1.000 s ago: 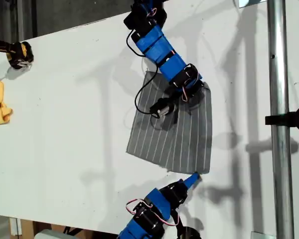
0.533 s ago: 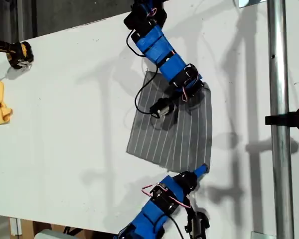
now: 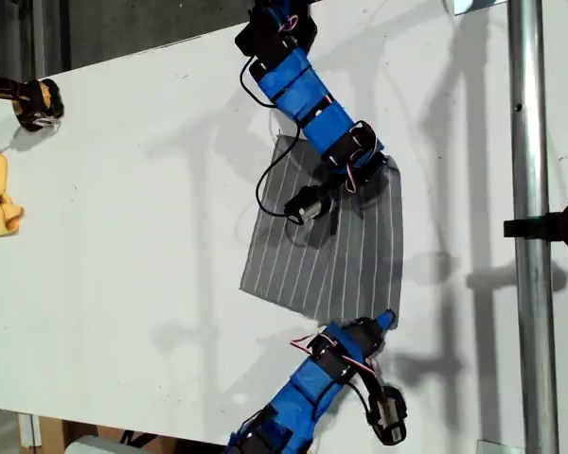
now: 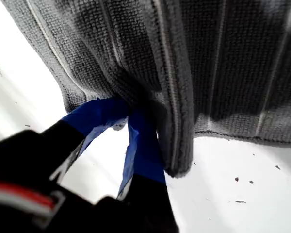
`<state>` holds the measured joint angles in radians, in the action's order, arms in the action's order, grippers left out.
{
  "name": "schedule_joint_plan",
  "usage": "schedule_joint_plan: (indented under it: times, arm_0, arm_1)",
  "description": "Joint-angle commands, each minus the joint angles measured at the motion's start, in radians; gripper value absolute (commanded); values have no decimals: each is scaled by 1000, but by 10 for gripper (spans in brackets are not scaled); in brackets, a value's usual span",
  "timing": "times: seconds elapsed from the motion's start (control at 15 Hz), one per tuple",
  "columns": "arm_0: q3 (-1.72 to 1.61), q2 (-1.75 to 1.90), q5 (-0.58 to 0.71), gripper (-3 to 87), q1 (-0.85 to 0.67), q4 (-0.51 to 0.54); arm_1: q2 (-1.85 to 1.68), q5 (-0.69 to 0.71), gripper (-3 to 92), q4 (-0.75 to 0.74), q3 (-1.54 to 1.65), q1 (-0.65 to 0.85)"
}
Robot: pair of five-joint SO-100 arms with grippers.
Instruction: Grasp corners of a towel and fold twice.
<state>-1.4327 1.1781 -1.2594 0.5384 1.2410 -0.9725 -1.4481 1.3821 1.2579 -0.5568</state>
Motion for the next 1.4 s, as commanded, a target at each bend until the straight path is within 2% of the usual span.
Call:
schedule_joint_plan:
  times: [0.0, 0.27, 0.4, 0.47, 0.53, 0.6, 0.8, 1.07, 1.33]
  arm_0:
    - [48, -8, -21, 294, 17, -9]
    - [98, -87, -29, 289, 18, -20]
    - [101, -141, -48, 243, 12, -37]
    - [101, -163, -58, 176, 6, -41]
    - [97, -173, -103, 57, -5, -25]
    - [83, -170, -121, -15, -14, -11]
    - [147, -155, -123, -16, -26, 120]
    - [459, -123, -48, -16, -9, 353]
    - [486, 57, 18, -16, -11, 347]
  arm_1:
    - [-52, -2, -2, -2, -3, -6]
    - [-54, -3, -2, -3, -6, -8]
    - [-54, -5, -2, -3, -8, -9]
    - [-54, -5, -2, -2, -9, -11]
    - [-55, -5, -2, 0, -9, -11]
    - [-57, -5, -2, 0, -11, -11]
    - [-64, -5, -2, 6, -21, -9]
    - [-190, -21, -2, 41, -58, -44]
    - [-382, -29, -2, 37, -121, -80]
